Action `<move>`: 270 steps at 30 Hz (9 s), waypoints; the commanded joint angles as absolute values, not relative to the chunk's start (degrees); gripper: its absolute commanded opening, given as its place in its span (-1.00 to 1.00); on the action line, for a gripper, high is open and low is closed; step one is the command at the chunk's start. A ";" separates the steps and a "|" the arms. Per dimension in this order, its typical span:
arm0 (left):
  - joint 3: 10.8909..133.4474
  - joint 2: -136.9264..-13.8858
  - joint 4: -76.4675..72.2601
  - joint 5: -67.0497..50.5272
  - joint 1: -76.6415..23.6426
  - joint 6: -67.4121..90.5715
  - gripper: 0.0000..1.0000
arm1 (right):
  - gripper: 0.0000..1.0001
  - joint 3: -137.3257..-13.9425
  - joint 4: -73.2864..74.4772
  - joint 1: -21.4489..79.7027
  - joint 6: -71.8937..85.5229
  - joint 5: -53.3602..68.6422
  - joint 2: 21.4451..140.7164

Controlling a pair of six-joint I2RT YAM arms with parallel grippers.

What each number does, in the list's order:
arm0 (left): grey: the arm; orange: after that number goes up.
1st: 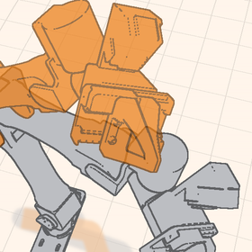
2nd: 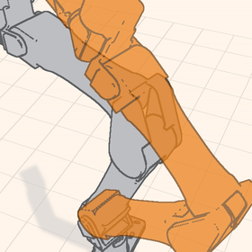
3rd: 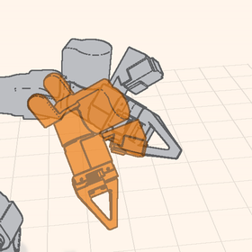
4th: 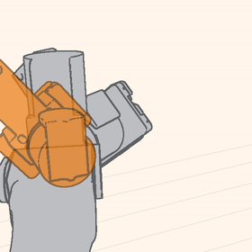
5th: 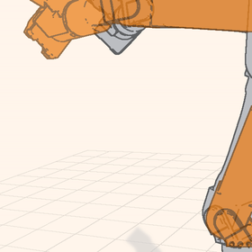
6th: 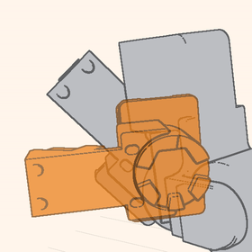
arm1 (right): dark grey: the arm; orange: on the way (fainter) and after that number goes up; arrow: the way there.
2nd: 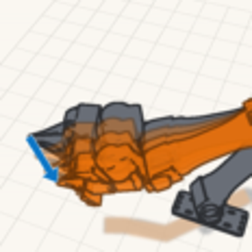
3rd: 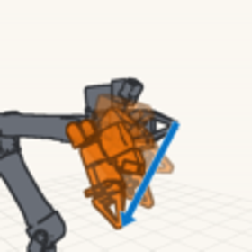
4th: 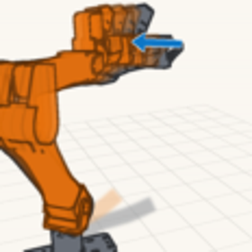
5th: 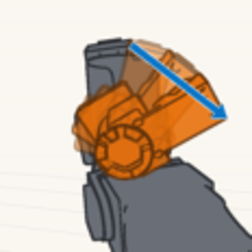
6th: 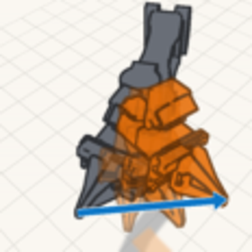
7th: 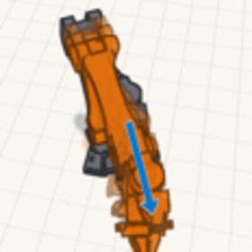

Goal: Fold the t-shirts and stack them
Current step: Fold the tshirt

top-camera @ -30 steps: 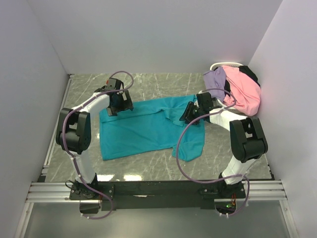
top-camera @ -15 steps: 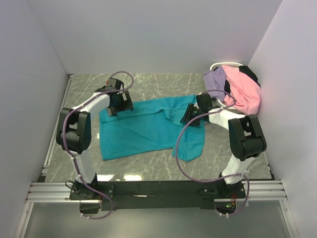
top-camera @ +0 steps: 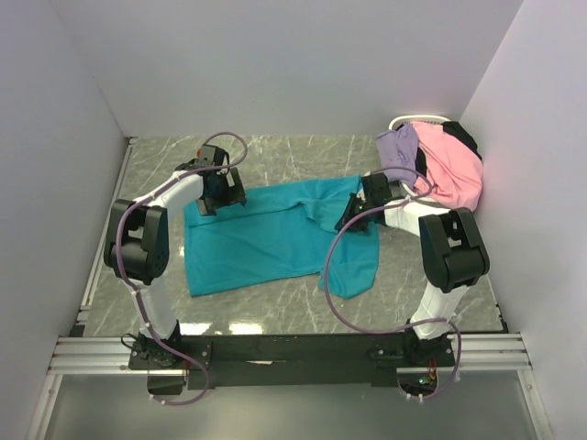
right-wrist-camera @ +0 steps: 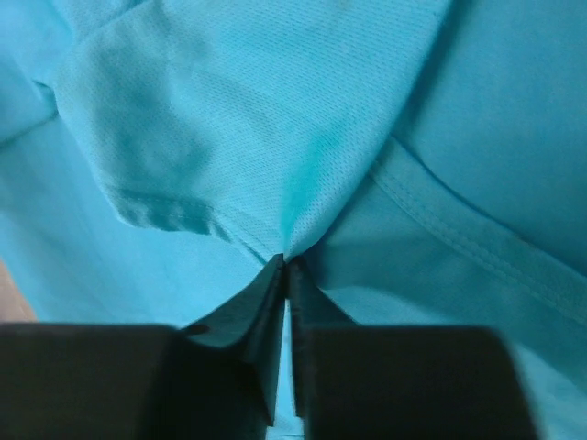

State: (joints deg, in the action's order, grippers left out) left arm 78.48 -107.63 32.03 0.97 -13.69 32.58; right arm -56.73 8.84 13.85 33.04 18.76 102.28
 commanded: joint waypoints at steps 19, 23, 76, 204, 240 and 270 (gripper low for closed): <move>82.09 -108.46 32.70 1.85 -13.71 31.46 0.99 | -1.00 -60.03 19.16 13.71 29.44 3.00 91.93; 82.00 -108.81 32.96 1.85 -13.71 31.38 0.99 | -0.87 -59.41 20.12 13.80 29.27 0.79 92.46; 32.43 -66.27 41.04 15.38 -19.51 66.79 0.99 | 0.17 -18.02 29.45 15.21 45.00 6.15 46.67; 58.10 -90.54 43.51 21.45 -11.34 55.19 0.85 | -1.00 -68.73 22.06 12.83 32.96 10.72 95.27; 55.46 -91.32 43.50 21.00 -11.34 56.60 0.25 | -1.00 -66.36 21.36 12.83 32.08 11.69 93.16; 56.42 -88.69 46.40 23.73 -11.34 57.66 -0.98 | -1.00 -65.31 22.06 12.83 31.64 11.16 90.97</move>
